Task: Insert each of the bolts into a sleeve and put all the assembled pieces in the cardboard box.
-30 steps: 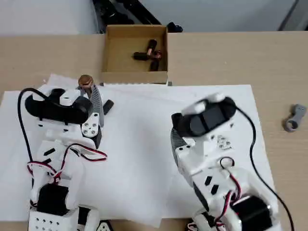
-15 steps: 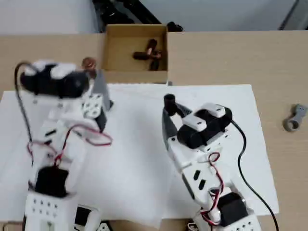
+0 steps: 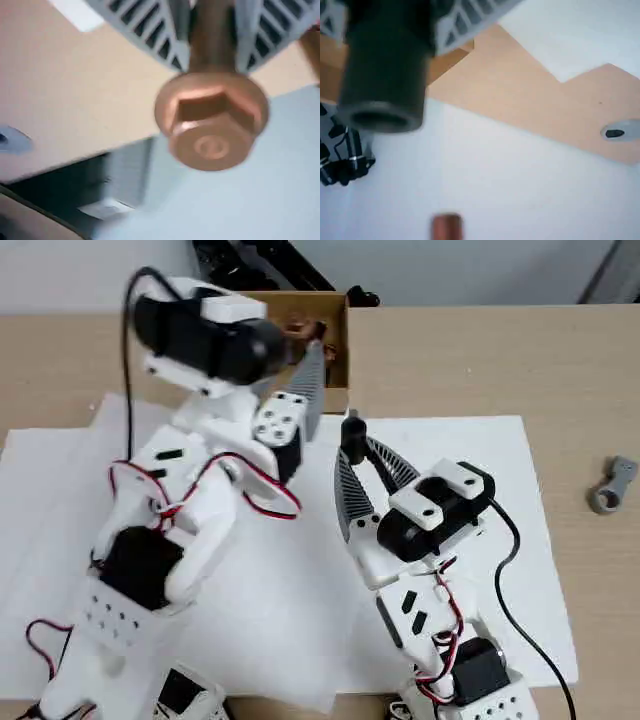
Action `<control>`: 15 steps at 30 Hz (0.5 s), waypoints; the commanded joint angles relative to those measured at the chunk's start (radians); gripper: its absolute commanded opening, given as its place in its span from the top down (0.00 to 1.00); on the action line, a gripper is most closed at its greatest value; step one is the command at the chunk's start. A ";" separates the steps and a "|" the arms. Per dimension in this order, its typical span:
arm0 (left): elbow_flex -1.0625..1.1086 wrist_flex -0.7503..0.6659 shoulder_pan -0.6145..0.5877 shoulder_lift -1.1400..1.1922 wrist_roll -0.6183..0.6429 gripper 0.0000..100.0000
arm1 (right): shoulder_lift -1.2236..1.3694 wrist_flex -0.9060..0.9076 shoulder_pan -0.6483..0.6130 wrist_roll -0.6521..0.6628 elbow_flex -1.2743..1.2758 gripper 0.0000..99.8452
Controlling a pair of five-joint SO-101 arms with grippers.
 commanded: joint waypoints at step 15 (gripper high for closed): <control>-0.061 0.005 0.069 0.103 0.035 0.99 | -0.018 -0.067 0.002 0.005 -0.011 1.00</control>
